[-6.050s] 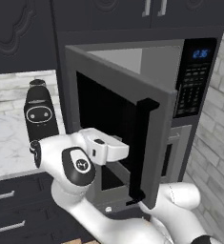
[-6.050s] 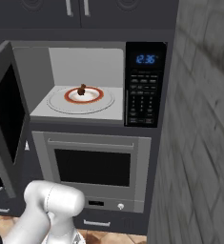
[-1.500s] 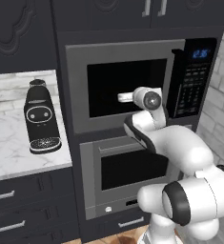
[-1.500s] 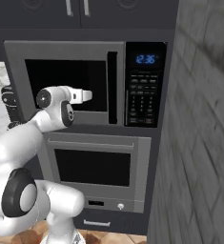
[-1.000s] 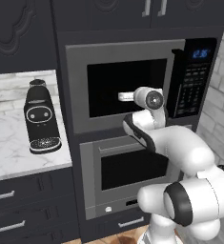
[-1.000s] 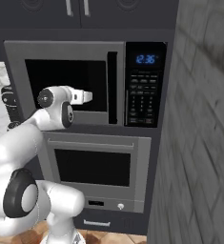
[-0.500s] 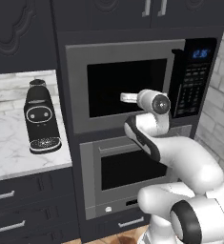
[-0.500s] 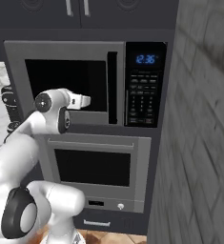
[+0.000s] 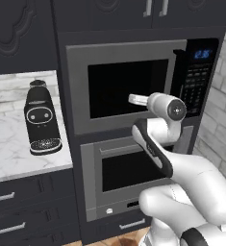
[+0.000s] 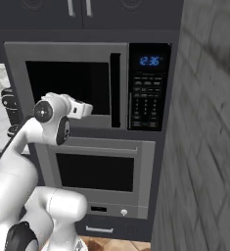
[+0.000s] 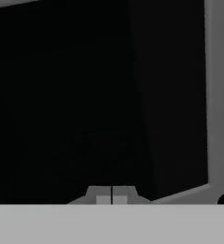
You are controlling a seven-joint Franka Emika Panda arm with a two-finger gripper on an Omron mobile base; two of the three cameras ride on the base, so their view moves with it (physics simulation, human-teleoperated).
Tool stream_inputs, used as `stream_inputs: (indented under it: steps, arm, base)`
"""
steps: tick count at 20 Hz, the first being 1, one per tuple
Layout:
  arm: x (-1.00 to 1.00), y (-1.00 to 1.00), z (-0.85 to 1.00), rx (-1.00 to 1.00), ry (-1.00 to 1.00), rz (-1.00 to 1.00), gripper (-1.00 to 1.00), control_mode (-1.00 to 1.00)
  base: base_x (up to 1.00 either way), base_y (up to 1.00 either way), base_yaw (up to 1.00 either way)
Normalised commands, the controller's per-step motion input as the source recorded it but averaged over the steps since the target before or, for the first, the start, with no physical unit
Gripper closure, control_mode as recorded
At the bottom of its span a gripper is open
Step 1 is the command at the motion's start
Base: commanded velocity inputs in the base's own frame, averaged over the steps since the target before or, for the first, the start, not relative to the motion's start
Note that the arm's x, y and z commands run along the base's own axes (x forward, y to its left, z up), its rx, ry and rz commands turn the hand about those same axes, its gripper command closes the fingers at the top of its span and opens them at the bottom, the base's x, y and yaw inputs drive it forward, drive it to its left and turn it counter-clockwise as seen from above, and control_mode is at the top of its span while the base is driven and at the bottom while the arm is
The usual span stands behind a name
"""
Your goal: Transport the chicken drumstick from the fridge to the microwave and turn on the microwave.
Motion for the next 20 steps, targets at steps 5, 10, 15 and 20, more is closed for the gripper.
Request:
stream_inputs:
  steps: [5, 10, 15, 20]
  arm:
    - [-0.26, -0.09, 0.02, 0.11, 0.00, 0.00, 1.00, -1.00]
    - [-0.20, -0.10, 0.01, 0.15, 0.00, 0.00, 1.00, -1.00]
    - [-0.06, -0.12, 0.00, 0.18, 0.00, -0.03, 1.00, -1.00]
    - [-0.01, -0.13, 0.00, 0.17, 0.00, -0.03, 1.00, -1.00]
  base:
    - [0.00, 0.00, 0.00]
    - [0.00, 0.00, 0.00]
    - [0.00, 0.00, 0.00]
    - [0.00, 0.00, 0.00]
